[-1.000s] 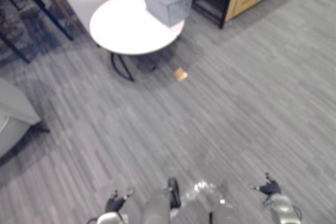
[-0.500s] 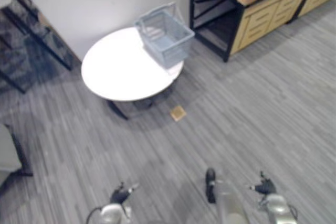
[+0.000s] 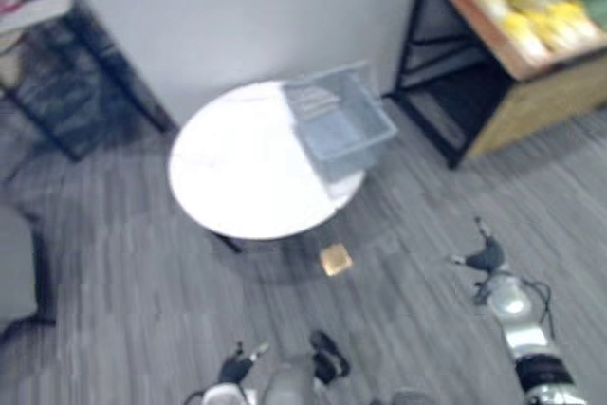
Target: Pick vegetable in the basket
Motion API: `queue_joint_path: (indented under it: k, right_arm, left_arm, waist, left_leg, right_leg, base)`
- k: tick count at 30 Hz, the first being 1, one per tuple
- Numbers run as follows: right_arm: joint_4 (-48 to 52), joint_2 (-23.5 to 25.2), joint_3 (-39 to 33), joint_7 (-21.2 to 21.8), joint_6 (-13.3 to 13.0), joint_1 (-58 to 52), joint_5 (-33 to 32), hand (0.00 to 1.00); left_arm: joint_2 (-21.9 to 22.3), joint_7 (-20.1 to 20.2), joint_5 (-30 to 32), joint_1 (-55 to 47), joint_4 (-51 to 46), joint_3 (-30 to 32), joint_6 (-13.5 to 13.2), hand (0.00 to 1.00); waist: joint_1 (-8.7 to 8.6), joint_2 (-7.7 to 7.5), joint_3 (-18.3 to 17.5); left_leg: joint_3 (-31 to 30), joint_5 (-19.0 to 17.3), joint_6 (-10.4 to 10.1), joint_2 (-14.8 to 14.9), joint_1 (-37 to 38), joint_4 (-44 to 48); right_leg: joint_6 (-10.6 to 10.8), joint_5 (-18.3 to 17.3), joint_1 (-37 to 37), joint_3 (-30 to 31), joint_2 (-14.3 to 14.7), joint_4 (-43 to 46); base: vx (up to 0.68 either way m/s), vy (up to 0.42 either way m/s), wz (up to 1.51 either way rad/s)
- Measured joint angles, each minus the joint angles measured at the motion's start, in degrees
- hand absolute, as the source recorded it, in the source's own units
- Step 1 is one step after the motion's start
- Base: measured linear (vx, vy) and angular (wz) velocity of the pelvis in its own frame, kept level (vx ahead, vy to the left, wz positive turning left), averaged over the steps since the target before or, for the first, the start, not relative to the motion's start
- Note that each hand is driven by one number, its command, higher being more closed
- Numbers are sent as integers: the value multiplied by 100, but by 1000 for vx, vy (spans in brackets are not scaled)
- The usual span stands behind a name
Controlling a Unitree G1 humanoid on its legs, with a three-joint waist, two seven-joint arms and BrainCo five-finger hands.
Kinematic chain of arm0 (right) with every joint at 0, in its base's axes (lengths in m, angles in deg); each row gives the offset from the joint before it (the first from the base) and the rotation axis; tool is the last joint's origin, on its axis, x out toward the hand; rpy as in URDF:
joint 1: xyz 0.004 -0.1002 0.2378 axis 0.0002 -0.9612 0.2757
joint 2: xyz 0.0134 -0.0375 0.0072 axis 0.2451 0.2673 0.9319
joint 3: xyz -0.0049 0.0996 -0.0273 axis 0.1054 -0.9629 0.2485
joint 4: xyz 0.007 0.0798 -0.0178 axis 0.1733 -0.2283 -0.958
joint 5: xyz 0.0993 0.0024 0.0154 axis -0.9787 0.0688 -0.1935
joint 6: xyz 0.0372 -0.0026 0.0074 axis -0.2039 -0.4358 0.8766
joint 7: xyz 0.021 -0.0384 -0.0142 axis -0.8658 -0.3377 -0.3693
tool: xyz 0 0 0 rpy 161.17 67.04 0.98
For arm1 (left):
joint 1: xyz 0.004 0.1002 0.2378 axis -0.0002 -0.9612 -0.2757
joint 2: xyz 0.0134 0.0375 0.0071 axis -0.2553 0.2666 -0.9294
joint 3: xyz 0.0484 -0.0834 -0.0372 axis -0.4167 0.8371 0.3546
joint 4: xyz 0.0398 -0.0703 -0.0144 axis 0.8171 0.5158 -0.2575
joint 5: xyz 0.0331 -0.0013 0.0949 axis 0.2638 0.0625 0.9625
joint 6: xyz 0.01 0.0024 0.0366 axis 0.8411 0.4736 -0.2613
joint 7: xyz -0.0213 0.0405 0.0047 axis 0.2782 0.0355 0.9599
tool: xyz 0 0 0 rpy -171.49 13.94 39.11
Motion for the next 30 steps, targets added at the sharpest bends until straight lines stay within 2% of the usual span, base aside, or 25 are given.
queue_joint_path:
  k: [1, 2, 4, 5, 6, 7, 8, 9, 10, 11, 12, 13, 14, 15, 16, 17, 19, 22, 23, 24, 25, 27, 30]
  right_arm:
    - [82, -31, 89, -3, -1, 74, 31, 0]
    - [170, -35, 248, -10, -12, 241, 145, 0]
    - [432, -32, 387, -27, -65, 359, 192, 0]
    - [641, -36, 392, -51, -152, 409, 197, 0]
    - [816, -39, 392, -80, -167, 533, 202, 0]
    - [859, -29, 395, -98, -176, 613, 206, 0]
    - [857, -20, 435, -104, -181, 782, 255, 0]
    - [877, -8, 489, -119, -181, 884, 335, 0]
    - [890, -69, 510, -162, -179, 939, 413, 0]
    - [935, -98, 570, -249, -147, 898, 419, 0]
    - [952, -106, 583, -291, -143, 894, 422, 0]
    - [1003, -148, 730, -342, -140, 980, 422, 0]
    - [997, -201, 795, -344, -137, 1007, 427, 0]
    - [980, -214, 859, -343, -130, 1046, 430, 0]
    - [974, -216, 1001, -348, -120, 1117, 442, 0]
    - [956, -215, 1183, -357, -119, 1210, 485, 0]
    - [772, -214, 1609, -350, -131, 1650, 632, 0]
    - [306, -357, 1913, -301, -135, 2300, 639, 0]
    - [159, -545, 1921, -288, -132, 2554, 654, 0]
    - [18, -774, 1942, -284, -132, 2894, 678, 0]
    - [-41, -850, 1914, -289, -133, 3057, 725, 0]
    - [-516, -1112, 1937, -284, -137, 3765, 884, 0]
    - [-1102, -1334, 2069, -290, -128, 4516, 1085, 0]
  left_arm:
    - [-39, -5, 87, 1, 28, -8, 26, 0]
    - [-99, -20, 160, 2, 110, -60, 54, 0]
    - [-171, -46, 182, 14, 189, -136, 56, 0]
    - [-199, -46, 257, 19, 180, -165, 45, 0]
    - [-264, -42, 336, 3, 184, -209, 44, 0]
    - [-330, -34, 347, 2, 194, -261, 47, 0]
    - [-455, -31, 376, 2, 192, -341, 49, 0]
    - [-595, -27, 377, -55, 202, -389, 56, 0]
    - [-585, -5, 432, -33, 304, -376, 114, 0]
    - [-470, 32, 566, -145, 304, -441, 142, 0]
    - [-409, 42, 607, -183, 299, -466, 139, 0]
    - [-361, 71, 607, -216, 308, -481, 109, 0]
    - [-343, 75, 602, -192, 289, -478, 98, 0]
    - [-342, 73, 603, -196, 257, -462, 75, 0]
    - [-317, 62, 589, -204, 254, -442, 90, 0]
    - [-269, 48, 585, -223, 249, -435, 90, 0]
    - [-253, 45, 584, -202, 166, -386, 81, 0]
    - [-246, 34, 575, -55, 112, -332, 54, 0]
    - [-222, 14, 548, 14, 79, -325, 29, 0]
    - [-164, 2, 534, 31, 71, -271, -34, 0]
    - [-169, 1, 530, 96, 72, -228, -59, 0]
    - [-185, -24, 526, 313, 80, -129, -56, 0]
    - [-230, -51, 507, 454, 24, -151, -132, 0]
  waist:
    - [-11, -8, 3]
    - [-49, 10, 10]
    - [-106, 102, 43]
    - [-134, 152, 28]
    - [-217, 179, 19]
    - [-219, 109, 20]
    - [-166, -92, -7]
    - [-94, -350, -16]
    - [-41, -393, 33]
    - [-91, -157, -118]
    - [-71, -72, -133]
    - [-34, 261, -155]
    - [-47, 286, -108]
    - [-41, 273, -52]
    - [-41, 298, 51]
    - [-32, 345, 77]
    - [-5, 376, 109]
    - [69, 457, 229]
    - [67, 591, 260]
    - [60, 810, 291]
    - [73, 802, 357]
    - [51, 728, 515]
    - [67, 770, 761]
  left_leg:
    - [-182, -36, -23, -47, 110, 1]
    - [-592, -60, -55, -99, 371, -33]
    - [-1106, -52, -71, -12, 700, -72]
    - [-1405, -37, -174, 76, 823, -147]
    - [-1667, -71, -554, 175, 944, -323]
    - [-1800, -33, -728, 183, 1001, -404]
    - [-1979, -44, -972, 131, 1072, -449]
    - [-2041, -108, -1155, 40, 1125, -437]
    - [-2149, -259, -1358, 97, 1210, -320]
    - [-2101, -399, -1545, 451, 1116, -13]
    - [-2120, -543, -1656, 698, 1047, 210]
    - [-2153, -741, -1757, 1242, 656, 1194]
    - [-2259, -739, -1766, 1461, 310, 1980]
    - [-2336, -734, -1774, 1512, 117, 2478]
    - [-2518, -820, -1902, 1569, -131, 3196]
    - [-2507, -859, -1901, 1608, -263, 3390]
    - [-2508, -888, -1825, 1573, -346, 2642]
    - [-2803, -722, -1629, 1414, -325, 1309]
    - [-2804, -395, -1609, 1412, -318, 657]
    - [-2737, 250, -1659, 1419, -302, 79]
    - [-2700, 373, -1847, 1393, -275, -86]
    - [-2432, 740, -1654, 988, -277, -735]
    - [-2315, 818, -1556, 730, -344, -933]
  right_leg:
    - [-73, -44, -226, 273, -59, 539]
    - [-195, -147, -592, 797, 3, 1070]
    - [-319, -222, -939, 1321, 112, 794]
    - [-321, -221, -1205, 1653, 155, 208]
    - [-206, -116, -1383, 1927, 153, -660]
    - [-129, -9, -1429, 2077, 108, -1212]
    - [-103, 721, -1429, 2271, 65, -2566]
    - [-159, 1722, -1488, 2317, -14, -3130]
    - [-136, 1791, -1592, 2345, -27, -2759]
    - [-200, 1447, -1531, 2228, 259, -2670]
    - [-254, 1347, -1500, 2167, 411, -2695]
    - [-311, 1306, -1248, 2039, 787, -3021]
    - [-325, 1315, -1096, 1967, 901, -3200]
    - [-357, 1295, -1009, 1969, 948, -3231]
    - [-517, 1300, -818, 1984, 1008, -3274]
    - [-633, 1366, -674, 1999, 1068, -3378]
    - [-714, 1518, -639, 2190, 1129, -3602]
    - [-670, 1711, -677, 2455, 1121, -3888]
    - [-623, 1741, -776, 2465, 1120, -3906]
    - [-532, 1796, -897, 2473, 1177, -3975]
    - [-478, 1832, -963, 2531, 1132, -4017]
    - [-253, 2055, -1218, 2563, 795, -4283]
    - [-111, 2247, -1281, 2630, 564, -4587]
  base:
    - [431, -53, 184]
    - [637, -189, 185]
    - [552, -254, 183]
    - [436, -301, 178]
    - [414, -322, 171]
    - [387, -388, 136]
    - [306, -346, 80]
    - [376, -506, 66]
    - [347, -489, 51]
    - [338, -492, 33]
    - [365, -444, 8]
    - [332, -397, -13]
    - [262, -310, -13]
    - [221, -248, -9]
    - [216, -178, -24]
    - [260, -187, -34]
    - [205, -53, -56]
    - [155, 52, -49]
    - [74, 202, -28]
    - [54, 176, -34]
    - [40, 295, -35]
    - [7, 257, -16]
    - [14, 178, -4]
